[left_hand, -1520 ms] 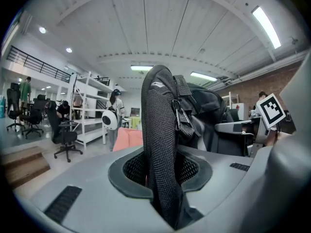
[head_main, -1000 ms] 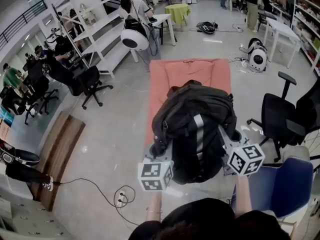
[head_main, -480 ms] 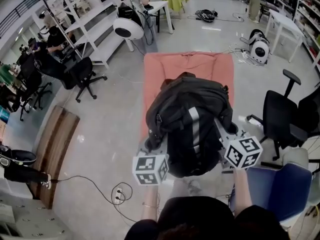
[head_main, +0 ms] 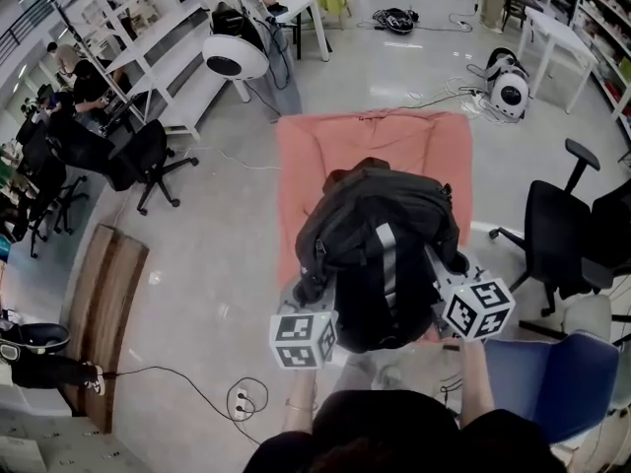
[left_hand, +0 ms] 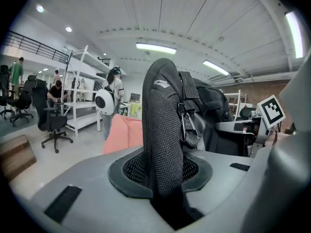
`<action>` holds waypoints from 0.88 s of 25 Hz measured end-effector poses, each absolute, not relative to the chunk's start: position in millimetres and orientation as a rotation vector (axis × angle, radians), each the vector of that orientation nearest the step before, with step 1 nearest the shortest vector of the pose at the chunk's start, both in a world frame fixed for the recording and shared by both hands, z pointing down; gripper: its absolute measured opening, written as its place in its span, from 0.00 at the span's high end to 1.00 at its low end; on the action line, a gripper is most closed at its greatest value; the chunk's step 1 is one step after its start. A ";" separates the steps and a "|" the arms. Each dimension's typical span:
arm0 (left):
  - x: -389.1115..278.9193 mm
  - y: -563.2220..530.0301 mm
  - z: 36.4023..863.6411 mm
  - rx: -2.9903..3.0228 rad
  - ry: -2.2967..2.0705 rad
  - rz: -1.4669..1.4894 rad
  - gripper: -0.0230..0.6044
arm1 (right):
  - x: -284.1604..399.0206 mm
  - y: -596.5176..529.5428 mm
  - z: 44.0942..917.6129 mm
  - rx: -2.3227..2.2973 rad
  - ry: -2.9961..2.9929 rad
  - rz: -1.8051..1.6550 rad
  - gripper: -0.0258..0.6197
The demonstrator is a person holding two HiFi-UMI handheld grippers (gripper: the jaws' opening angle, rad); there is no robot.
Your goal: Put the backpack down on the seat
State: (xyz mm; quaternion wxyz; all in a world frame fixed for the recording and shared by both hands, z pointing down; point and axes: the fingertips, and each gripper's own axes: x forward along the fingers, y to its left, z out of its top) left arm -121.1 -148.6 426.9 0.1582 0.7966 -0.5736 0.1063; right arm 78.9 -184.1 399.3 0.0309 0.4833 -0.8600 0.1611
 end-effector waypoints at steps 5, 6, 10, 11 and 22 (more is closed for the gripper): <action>-139.5 -190.3 449.9 2.267 -1.598 0.327 0.78 | 61.3 -220.6 421.7 1.516 -2.620 0.554 0.87; -143.5 -198.5 454.4 2.262 -1.590 0.329 0.78 | 56.9 -228.5 425.9 1.517 -2.612 0.561 0.87; -156.2 -225.5 474.4 2.243 -1.551 0.352 0.78 | 42.4 -256.4 443.7 1.507 -2.583 0.586 0.87; -157.4 -229.9 480.1 2.238 -1.542 0.359 0.78 | 40.8 -261.2 448.7 1.503 -2.576 0.592 0.87; -161.8 -277.7 539.8 2.164 -1.509 0.398 0.79 | 33.8 -315.3 502.9 1.434 -2.521 0.637 0.87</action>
